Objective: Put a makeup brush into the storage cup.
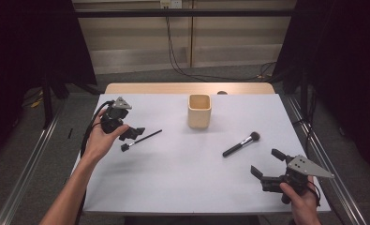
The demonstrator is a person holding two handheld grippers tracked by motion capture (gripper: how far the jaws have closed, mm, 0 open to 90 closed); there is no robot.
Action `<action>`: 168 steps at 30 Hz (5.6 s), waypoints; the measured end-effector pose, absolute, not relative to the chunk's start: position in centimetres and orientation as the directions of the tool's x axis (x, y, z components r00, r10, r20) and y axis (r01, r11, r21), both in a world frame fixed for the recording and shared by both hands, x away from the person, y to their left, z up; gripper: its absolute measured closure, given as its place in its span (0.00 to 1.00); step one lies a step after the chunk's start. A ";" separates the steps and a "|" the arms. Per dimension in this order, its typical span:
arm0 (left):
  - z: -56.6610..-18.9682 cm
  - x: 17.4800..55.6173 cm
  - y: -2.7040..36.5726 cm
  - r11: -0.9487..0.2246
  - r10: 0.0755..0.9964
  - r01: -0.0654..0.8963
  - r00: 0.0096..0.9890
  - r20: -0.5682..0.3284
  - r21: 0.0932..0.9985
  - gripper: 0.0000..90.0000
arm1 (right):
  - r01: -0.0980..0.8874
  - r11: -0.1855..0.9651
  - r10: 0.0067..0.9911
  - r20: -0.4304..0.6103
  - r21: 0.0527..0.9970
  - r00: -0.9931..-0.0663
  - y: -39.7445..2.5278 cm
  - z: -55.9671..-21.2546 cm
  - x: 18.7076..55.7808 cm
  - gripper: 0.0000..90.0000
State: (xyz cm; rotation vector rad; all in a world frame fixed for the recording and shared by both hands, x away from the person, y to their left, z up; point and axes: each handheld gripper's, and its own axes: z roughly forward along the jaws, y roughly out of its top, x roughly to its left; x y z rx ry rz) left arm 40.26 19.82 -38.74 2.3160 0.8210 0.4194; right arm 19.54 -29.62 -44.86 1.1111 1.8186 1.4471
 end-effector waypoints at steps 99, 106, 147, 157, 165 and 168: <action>-44.6 44.7 16.6 -0.878 0.470 0.475 0.880 -0.071 0.067 0.96 | 0.269 0.103 0.839 0.062 0.958 -0.541 -29.2 -45.1 19.5 0.00; -44.4 44.4 16.8 -0.871 0.482 0.485 0.874 -0.058 0.076 0.96 | 0.271 0.102 0.840 0.063 0.957 -0.539 -29.2 -45.1 19.5 0.00; -41.5 41.6 22.9 -0.510 0.628 0.603 0.749 -0.213 0.614 0.96 | 0.271 0.094 0.847 0.066 0.958 -0.528 -29.3 -45.0 19.6 0.00; -41.9 39.9 23.6 -0.418 0.655 0.571 0.728 -0.202 0.707 0.96 | 0.272 0.087 0.848 0.072 0.958 -0.525 -29.3 -45.0 19.6 0.00; -41.5 38.3 23.7 -0.392 0.627 0.526 0.753 -0.199 0.755 0.96 | 0.270 0.091 0.846 0.069 0.959 -0.528 -29.3 -45.0 19.6 0.00; -41.3 37.6 23.6 -0.386 0.613 0.511 0.764 -0.200 0.768 0.96 | 0.270 0.092 0.844 0.069 0.958 -0.532 -29.2 -45.0 19.6 0.00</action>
